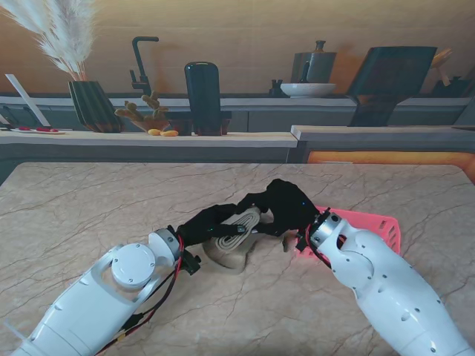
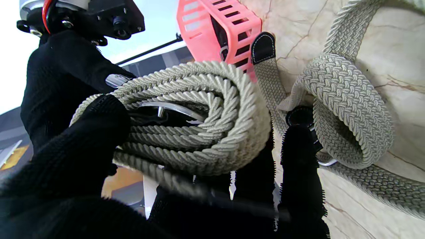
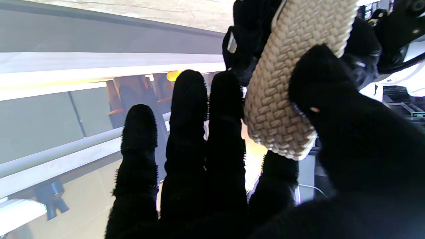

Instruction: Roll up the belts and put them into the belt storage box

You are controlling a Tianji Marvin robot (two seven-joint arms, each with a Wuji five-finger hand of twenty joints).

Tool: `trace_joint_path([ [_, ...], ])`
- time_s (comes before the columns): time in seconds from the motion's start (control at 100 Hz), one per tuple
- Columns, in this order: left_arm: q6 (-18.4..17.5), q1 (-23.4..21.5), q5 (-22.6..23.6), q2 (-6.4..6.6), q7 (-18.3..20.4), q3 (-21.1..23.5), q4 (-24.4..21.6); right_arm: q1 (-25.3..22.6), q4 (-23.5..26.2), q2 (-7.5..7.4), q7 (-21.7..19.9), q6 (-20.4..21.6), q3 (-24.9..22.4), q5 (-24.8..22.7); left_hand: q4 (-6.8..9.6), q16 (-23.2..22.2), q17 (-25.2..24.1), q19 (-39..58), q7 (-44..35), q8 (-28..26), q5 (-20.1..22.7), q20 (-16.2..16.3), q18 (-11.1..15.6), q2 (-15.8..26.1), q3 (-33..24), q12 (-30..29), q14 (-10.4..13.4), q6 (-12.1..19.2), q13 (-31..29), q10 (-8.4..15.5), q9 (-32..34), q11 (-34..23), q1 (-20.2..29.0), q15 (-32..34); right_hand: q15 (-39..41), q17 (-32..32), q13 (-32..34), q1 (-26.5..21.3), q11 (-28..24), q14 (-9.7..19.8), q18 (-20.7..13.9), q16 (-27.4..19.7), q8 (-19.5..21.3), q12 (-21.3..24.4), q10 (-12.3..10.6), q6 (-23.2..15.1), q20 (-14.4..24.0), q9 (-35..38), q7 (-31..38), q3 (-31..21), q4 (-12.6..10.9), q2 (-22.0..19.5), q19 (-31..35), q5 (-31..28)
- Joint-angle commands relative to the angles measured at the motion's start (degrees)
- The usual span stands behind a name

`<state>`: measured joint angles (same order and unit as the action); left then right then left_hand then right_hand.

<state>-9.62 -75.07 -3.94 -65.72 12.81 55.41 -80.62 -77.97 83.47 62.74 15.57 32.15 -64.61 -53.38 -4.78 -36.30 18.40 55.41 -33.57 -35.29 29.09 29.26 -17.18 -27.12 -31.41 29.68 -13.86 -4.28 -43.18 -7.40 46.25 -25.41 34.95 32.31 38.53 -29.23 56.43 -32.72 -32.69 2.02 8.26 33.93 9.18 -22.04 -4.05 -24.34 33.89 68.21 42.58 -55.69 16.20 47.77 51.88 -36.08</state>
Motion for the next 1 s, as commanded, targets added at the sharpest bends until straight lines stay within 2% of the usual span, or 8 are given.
trace_joint_path([
  [0.0, 0.7, -0.4, -1.2, -0.41, 0.5, 0.1, -0.3, -1.0, 0.9, -0.08, 0.7, -0.9, -0.6, 0.2, 1.40, 0.0, 0.4, -0.1, 1.8, 0.7, -1.5, 1.6, 0.0, 1.6, 0.3, -0.5, 1.3, 1.7, -0.6, 0.3, -0.2, 1.3, 1.5, -0.2, -0.7, 0.2, 0.6, -2.5, -0.1, 1.5, -0.2, 0.1, 4.6, -0.8, -1.0, -6.2, -0.7, 2.7, 21.9, -5.5, -0.6, -8.0, 1.5, -13.6],
  [0.35, 1.2, 0.0, -4.2, -0.49, 2.4, -0.8, -0.1, -3.1, 1.2, 0.32, 4.8, -5.4, -2.4, -0.6, 2.09, -0.8, 2.6, 3.1, 1.2, 1.3, -0.6, 5.1, 1.8, 6.8, 3.0, -2.0, 1.8, 1.6, -3.4, 0.4, 3.0, 0.7, 8.6, 1.8, -0.1, 0.9, 0.0, -3.1, -0.4, 0.4, 0.9, 0.5, 4.8, -0.9, -0.3, -4.8, -0.8, 2.0, 21.5, -4.7, -0.6, -9.1, 1.5, -13.1],
  [0.44, 1.4, 0.0, -5.1, -0.47, 3.1, -0.9, -0.1, -3.6, 1.2, 0.35, 5.6, -6.3, -2.7, -1.1, 0.71, -1.3, 3.0, 4.6, -0.1, -0.8, 0.2, 5.7, 2.0, 9.3, 11.3, -1.3, 1.6, 2.6, -4.5, 0.5, 4.6, -0.9, 16.4, 3.7, 0.2, 1.1, -0.2, -3.4, -0.6, 0.2, 1.2, 0.6, 4.8, -0.9, 0.2, -4.4, -0.8, 1.8, 21.5, -4.5, -0.8, -9.2, 1.6, -13.0],
  [0.52, 1.8, -0.1, -5.9, -0.51, 3.4, -0.7, -0.3, -3.8, 1.0, 0.22, 6.3, -7.0, -2.9, -2.0, 1.53, -2.5, 3.8, 6.6, -3.3, -0.5, 1.7, 6.1, 2.0, 12.7, 20.2, 0.5, 1.3, 3.3, -6.1, 0.5, 6.9, -3.3, 24.8, 6.5, 0.4, 1.1, -0.3, -3.5, -0.9, 0.1, 1.3, 0.7, 4.8, -0.8, 0.2, -4.1, -0.8, 1.7, 21.4, -4.2, -1.0, -9.4, 1.8, -13.0],
  [0.66, 2.8, -0.6, -7.2, -0.62, 3.6, -0.3, -0.9, -4.0, 0.6, 0.03, 6.3, -7.6, -3.3, -2.6, 1.60, -5.6, 5.2, 10.5, -6.5, 0.0, 5.0, 7.2, 1.5, 16.2, 22.0, 5.9, 0.7, 2.6, -8.6, 1.1, 10.2, -10.4, 29.9, 13.3, 0.8, 1.2, -0.4, -3.7, -1.4, -0.2, 1.4, 0.7, 4.7, -0.6, 0.7, -3.6, -0.9, 1.4, 21.3, -3.9, -1.4, -9.6, 2.3, -12.8],
  [0.73, 3.0, -0.8, -6.9, -0.58, 3.4, -0.1, -1.3, -4.0, 0.6, -0.13, 5.7, -7.7, -3.5, -2.9, 1.97, -7.5, 6.3, 12.5, -8.6, 0.1, 5.2, 7.6, 1.4, 18.8, 26.4, 10.8, 1.6, 2.4, -9.9, 1.9, 10.7, -14.6, 34.6, 16.8, 0.9, 1.2, -0.5, -4.0, -1.7, -0.3, 1.3, 0.6, 4.8, -0.6, 1.1, -3.1, -1.0, 1.0, 21.3, -3.5, -1.7, -9.9, 2.5, -12.4],
  [0.88, 3.7, -1.3, -5.2, -0.61, 1.9, 0.0, -2.2, -3.9, 0.7, -0.40, 4.9, -7.8, -3.2, -3.6, 2.61, -12.6, 8.6, 16.4, -13.1, -4.6, 2.5, 10.3, 1.2, 21.0, 29.5, 18.7, 4.4, 1.0, -11.8, 3.1, 9.8, -21.0, 38.1, 23.9, 0.6, 1.3, -1.7, -4.6, -2.3, -0.9, 1.1, 0.4, 5.5, -1.1, 2.2, -1.4, -1.3, -1.2, 20.2, -2.1, -2.1, -11.1, 2.7, -10.0],
  [0.99, 3.8, -1.7, -4.5, -0.87, 0.3, 0.0, -2.6, -3.4, 0.5, -0.64, 5.0, -7.3, -2.6, -4.7, 3.49, -13.5, 12.1, 18.1, -14.8, -5.6, 2.5, 11.2, 0.6, 19.1, 27.7, 20.9, 5.9, -0.1, -14.6, 2.6, 10.5, -23.0, 37.3, 26.0, 0.2, 1.5, -2.5, -4.7, -2.0, -1.2, 1.1, 0.2, 5.8, -1.1, 2.7, -0.6, -1.4, -2.9, 19.5, -1.5, -2.3, -11.0, 2.7, -8.7],
])
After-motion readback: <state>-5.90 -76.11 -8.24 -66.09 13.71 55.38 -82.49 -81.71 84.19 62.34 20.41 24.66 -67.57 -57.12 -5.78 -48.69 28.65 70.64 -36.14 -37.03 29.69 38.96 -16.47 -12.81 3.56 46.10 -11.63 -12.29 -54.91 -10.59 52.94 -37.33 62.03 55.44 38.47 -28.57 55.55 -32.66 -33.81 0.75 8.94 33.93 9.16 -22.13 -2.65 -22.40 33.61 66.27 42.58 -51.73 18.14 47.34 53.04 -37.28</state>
